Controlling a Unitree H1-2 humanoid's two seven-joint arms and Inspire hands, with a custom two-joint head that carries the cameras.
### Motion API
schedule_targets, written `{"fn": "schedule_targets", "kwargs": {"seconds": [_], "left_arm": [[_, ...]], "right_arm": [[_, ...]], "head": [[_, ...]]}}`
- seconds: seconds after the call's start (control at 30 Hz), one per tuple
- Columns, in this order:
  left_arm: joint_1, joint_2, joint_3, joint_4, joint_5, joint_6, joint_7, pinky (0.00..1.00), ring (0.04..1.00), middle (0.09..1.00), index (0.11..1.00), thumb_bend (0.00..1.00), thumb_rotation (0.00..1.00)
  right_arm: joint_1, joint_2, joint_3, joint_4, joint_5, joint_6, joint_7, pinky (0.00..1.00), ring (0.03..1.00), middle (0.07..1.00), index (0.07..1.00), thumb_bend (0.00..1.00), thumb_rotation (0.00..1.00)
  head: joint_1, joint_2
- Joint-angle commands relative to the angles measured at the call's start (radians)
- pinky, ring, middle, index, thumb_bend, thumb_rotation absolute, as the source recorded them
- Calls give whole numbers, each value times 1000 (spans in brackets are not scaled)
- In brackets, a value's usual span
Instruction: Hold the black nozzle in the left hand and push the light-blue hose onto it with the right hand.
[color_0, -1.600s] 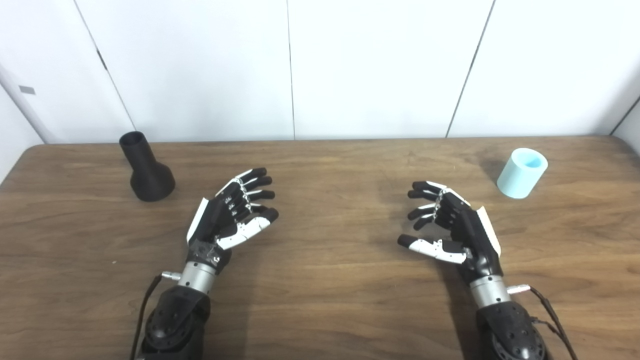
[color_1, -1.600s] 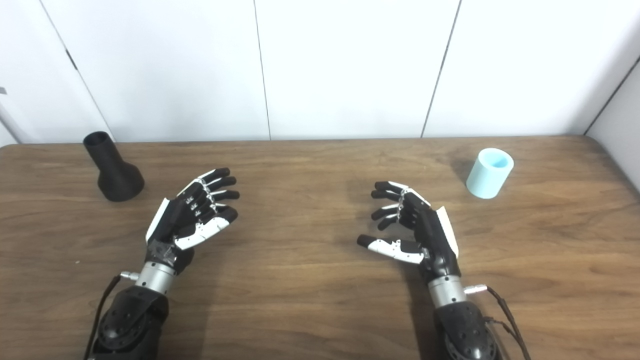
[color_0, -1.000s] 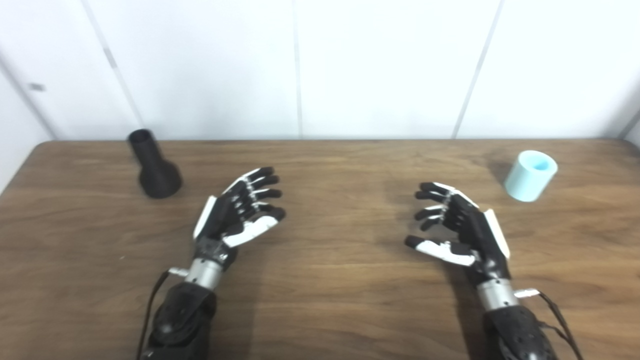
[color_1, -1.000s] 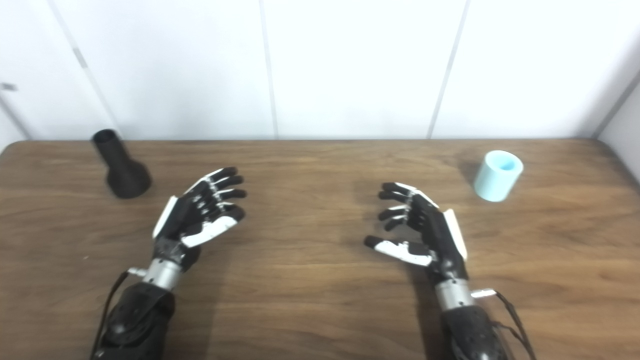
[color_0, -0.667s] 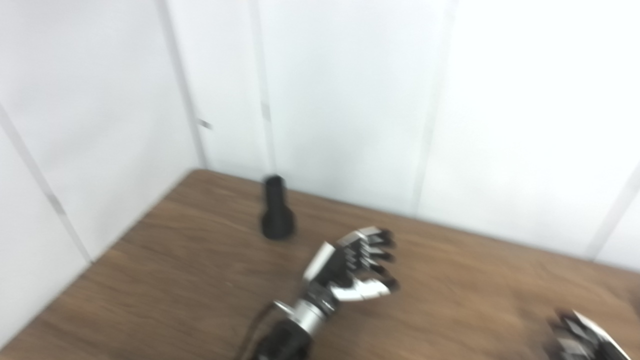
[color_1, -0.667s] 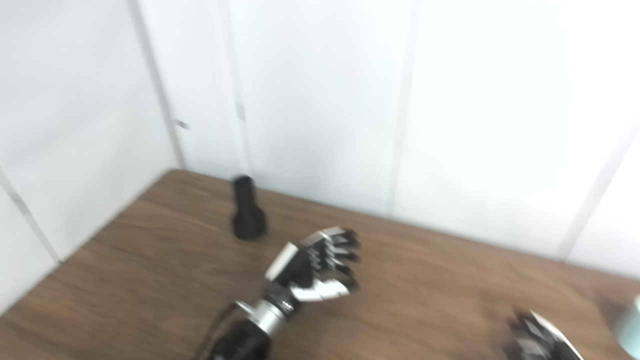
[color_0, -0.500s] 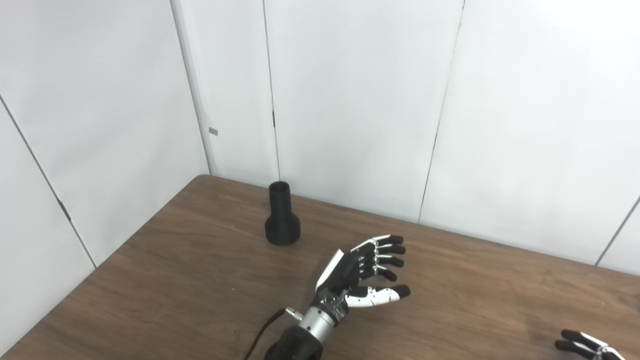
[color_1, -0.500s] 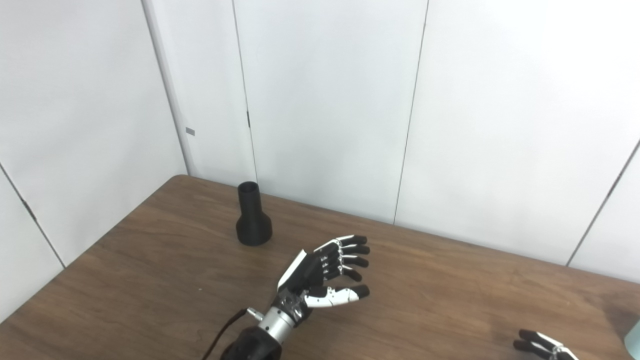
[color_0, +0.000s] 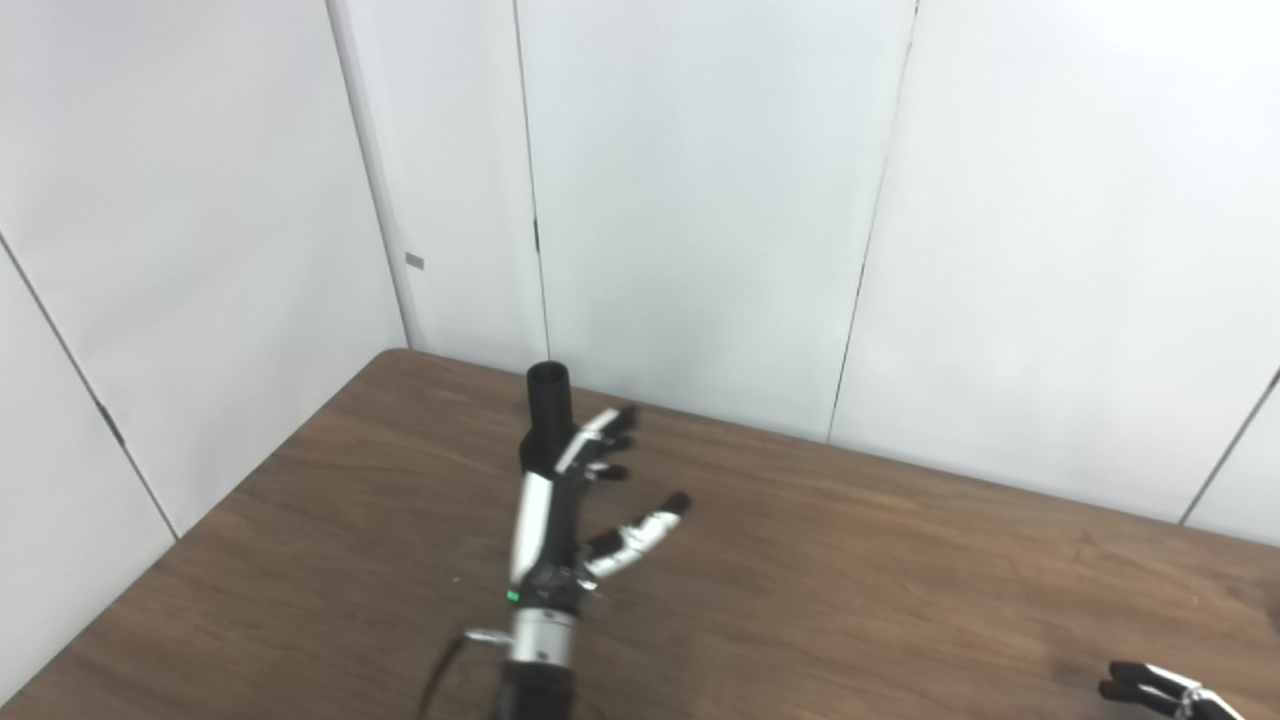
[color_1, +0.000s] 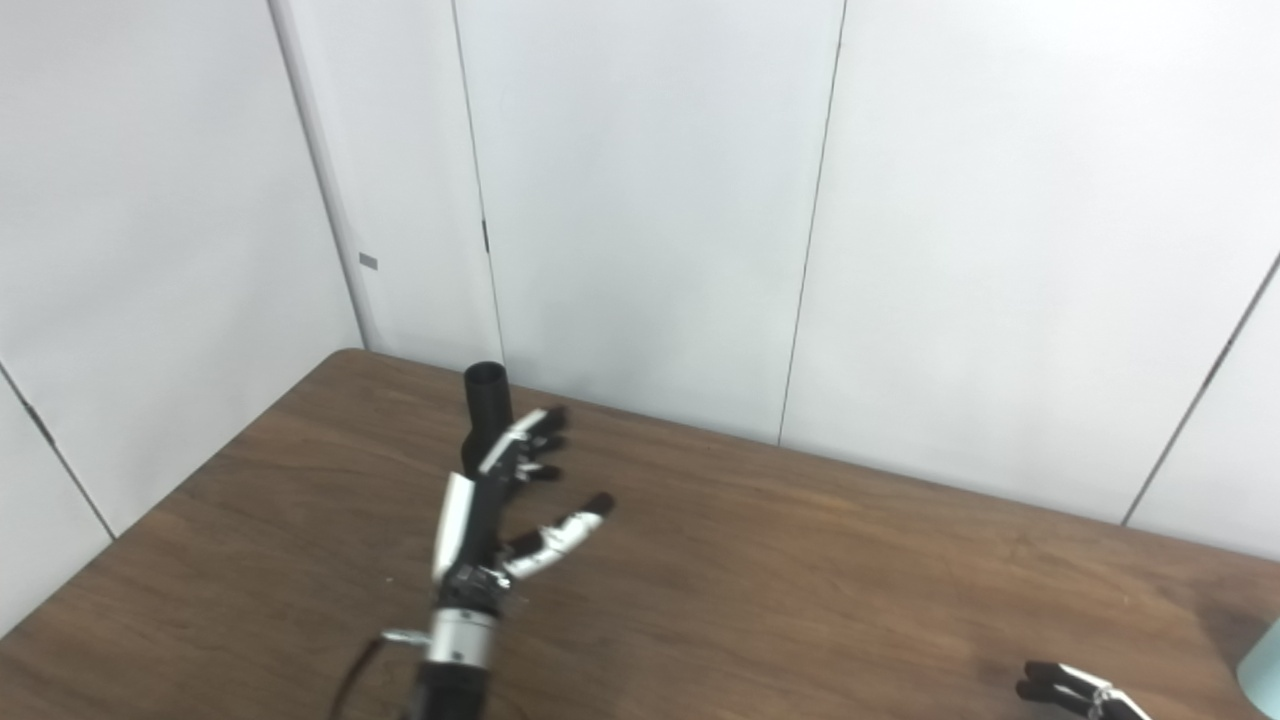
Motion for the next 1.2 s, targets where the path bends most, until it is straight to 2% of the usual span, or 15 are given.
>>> {"fn": "schedule_targets", "kwargs": {"seconds": [0.0, 0.1, 0.2, 0.27, 0.3, 0.43, 0.6, 0.7, 0.77, 0.9, 0.97, 1.03, 1.17], "left_arm": [[-33, 61, 10, -43, 49, 2, 3, 686, 795, 849, 861, 709, 226], [-52, 136, 12, -58, 161, 44, 34, 750, 829, 854, 863, 732, 235], [-76, 183, 25, -45, 180, 35, 60, 833, 890, 890, 871, 739, 215], [-93, 208, 37, -39, 167, 37, 59, 810, 886, 899, 876, 744, 195], [-102, 219, 44, -40, 163, 44, 59, 767, 874, 899, 876, 748, 191], [-121, 245, 57, -51, 178, 69, 67, 732, 860, 895, 888, 750, 187], [-144, 273, 70, -62, 186, 110, 63, 789, 899, 913, 902, 752, 169], [-154, 292, 64, -59, 180, 141, 31, 831, 926, 943, 938, 769, 158], [-162, 303, 56, -57, 179, 193, -7, 850, 951, 968, 961, 794, 177], [-184, 317, 40, -50, 177, 326, -84, 856, 995, 999, 996, 921, 285], [-199, 319, 37, -41, 169, 396, -115, 849, 999, 1000, 999, 972, 307], [-213, 322, 31, -17, 165, 432, -124, 841, 1000, 1000, 1000, 996, 328], [-229, 336, 16, 39, 149, 448, -135, 880, 1000, 1000, 1000, 1000, 338]], "right_arm": [[-17, -3, -2, -38, 7, -3, -2, 336, 478, 651, 661, 683, 112], [-15, -3, -3, -49, 4, 7, -4, 338, 480, 649, 660, 677, 93], [-14, -4, -5, -60, 2, 20, -5, 340, 482, 651, 663, 668, 80], [-13, -5, -5, -70, 4, 30, -4, 340, 485, 653, 662, 664, 70], [-12, -5, -5, -73, 8, 31, -3, 337, 484, 651, 660, 666, 65], [-10, -7, -3, -83, 11, 37, 2, 337, 483, 649, 659, 668, 50], [-7, -3, 1, -114, 0, 67, -1, 345, 486, 662, 669, 642, 2], [-6, -4, 1, -121, -2, 73, 0, 353, 496, 668, 676, 628, 0], [-5, -2, 2, -131, -2, 85, 0, 356, 499, 668, 678, 629, 0], [-2, -3, 10, -151, -22, 100, -3, 365, 503, 669, 699, 645, 0], [-2, -5, 14, -154, -34, 93, -4, 369, 502, 668, 701, 653, 0], [-2, -6, 14, -158, -37, 92, -5, 370, 499, 665, 703, 659, 0], [-2, -19, 26, -168, -82, 85, -7, 367, 493, 657, 696, 662, 0]], "head": [[1, 1], [-9, 5], [-10, 7], [-8, 10], [-6, 10], [-2, 15], [-4, 19], [-5, 20], [-6, 21], [-12, 25], [-12, 25], [-13, 26], [-13, 27]]}}
